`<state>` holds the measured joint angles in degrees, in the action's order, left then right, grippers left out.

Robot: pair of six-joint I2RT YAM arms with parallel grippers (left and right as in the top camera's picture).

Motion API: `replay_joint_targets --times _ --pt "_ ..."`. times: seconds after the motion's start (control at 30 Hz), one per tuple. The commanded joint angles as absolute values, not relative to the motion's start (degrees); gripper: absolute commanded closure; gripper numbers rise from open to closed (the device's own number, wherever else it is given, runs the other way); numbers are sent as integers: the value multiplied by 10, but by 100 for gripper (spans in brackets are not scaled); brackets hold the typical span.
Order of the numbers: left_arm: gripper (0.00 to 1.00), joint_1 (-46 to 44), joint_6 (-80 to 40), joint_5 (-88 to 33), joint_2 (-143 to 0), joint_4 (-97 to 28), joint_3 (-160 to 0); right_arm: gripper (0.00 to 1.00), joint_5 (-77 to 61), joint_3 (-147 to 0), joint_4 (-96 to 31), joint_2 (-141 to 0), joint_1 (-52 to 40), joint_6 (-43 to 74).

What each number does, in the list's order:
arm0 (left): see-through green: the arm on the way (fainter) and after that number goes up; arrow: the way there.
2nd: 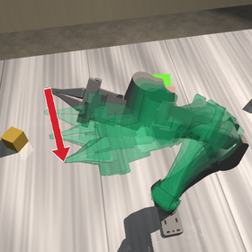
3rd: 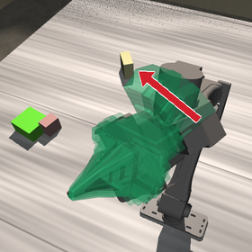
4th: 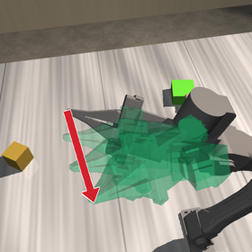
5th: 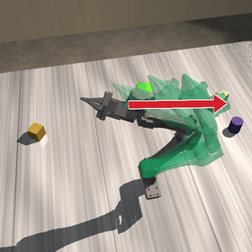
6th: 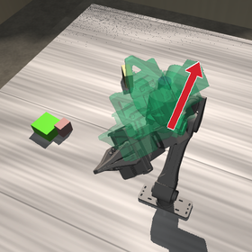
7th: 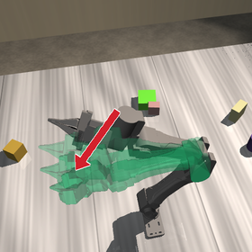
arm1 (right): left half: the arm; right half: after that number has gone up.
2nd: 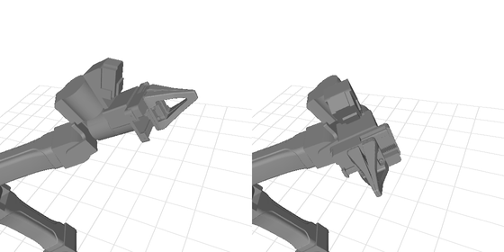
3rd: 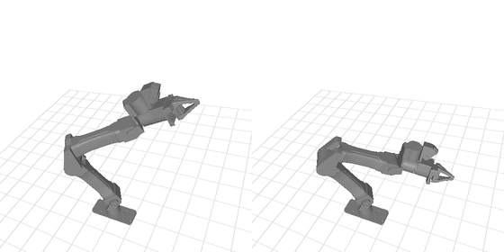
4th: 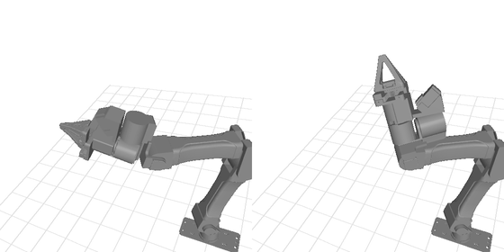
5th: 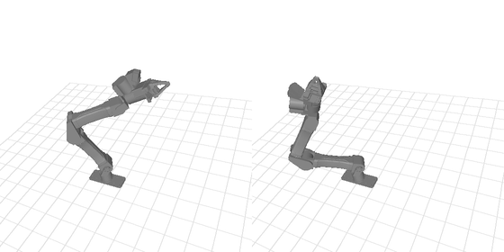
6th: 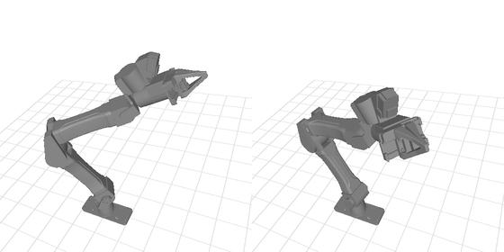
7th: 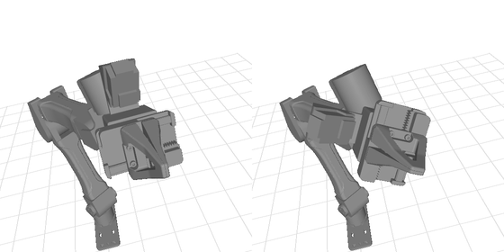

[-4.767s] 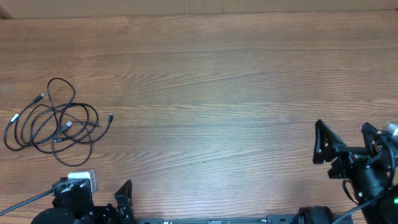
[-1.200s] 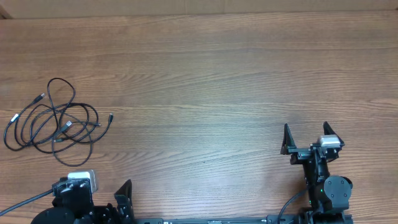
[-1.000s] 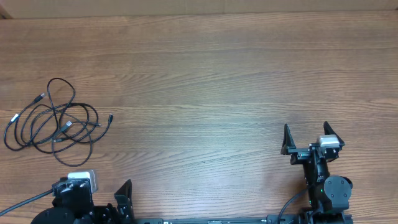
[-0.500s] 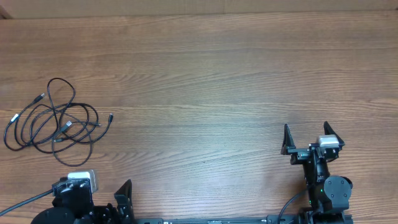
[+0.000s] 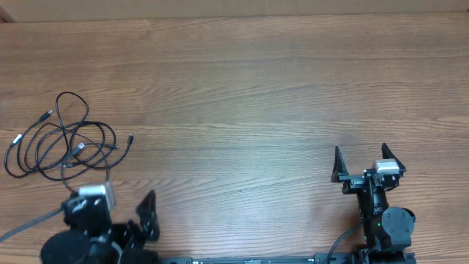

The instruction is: Untangle cables

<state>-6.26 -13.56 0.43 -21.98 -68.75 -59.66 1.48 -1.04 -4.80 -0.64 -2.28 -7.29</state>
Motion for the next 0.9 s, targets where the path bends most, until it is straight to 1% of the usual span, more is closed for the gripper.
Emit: replay_joint_targets --times 0.0,0.17,0.3,0.33,0.4,0.6,0.87 --pt "0 -59 -134 40 -196 -621 -508 0 12 -5 -47 -3 -22 -74" --pt "0 -57 -135 51 -110 -450 -336 0 12 -5 -47 -3 -22 -74" --pt "0 -48 -136 49 -52 -348 -243 0 12 -5 -47 -3 -22 -74" --pt "0 -43 -135 49 -30 -294 -205 0 12 -5 -47 -3 -22 -74" --pt "1 -39 -135 50 -8 -232 -163 0 12 -5 -47 -3 -22 -74" --pt "0 -36 -135 53 -2 -71 -83 0 12 -5 -47 -3 -22 -74" --pt "0 -36 -133 109 -2 132 -1 0 12 -5 -47 -3 -22 -74"
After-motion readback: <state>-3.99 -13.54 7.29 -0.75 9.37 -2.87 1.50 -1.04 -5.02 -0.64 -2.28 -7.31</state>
